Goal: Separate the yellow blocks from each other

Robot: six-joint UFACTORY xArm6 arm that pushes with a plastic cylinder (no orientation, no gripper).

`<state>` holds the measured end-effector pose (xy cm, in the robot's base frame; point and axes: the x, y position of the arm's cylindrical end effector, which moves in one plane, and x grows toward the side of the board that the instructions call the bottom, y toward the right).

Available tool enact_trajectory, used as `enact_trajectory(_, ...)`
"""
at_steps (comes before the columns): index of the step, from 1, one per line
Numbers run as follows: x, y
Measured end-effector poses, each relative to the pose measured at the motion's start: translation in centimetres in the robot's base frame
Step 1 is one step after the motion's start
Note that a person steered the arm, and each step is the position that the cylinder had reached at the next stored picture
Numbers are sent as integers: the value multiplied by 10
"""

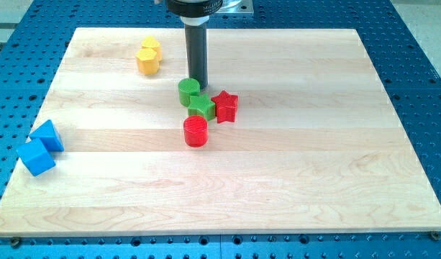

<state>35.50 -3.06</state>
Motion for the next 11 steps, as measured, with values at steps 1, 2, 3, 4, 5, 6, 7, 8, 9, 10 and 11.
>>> enact_trajectory(1, 7, 32)
enact_trajectory(2, 25, 56)
enact_trajectory(3, 23, 60)
enact_trajectory(4, 7, 24)
enact_trajectory(5, -59, 12)
enact_trajectory(6, -124, -32)
enact_trajectory(7, -154, -85)
enact_trajectory(8, -92, -116)
enact_trajectory(9, -51, -112)
enact_trajectory(10, -80, -96)
enact_trajectory(11, -83, -64)
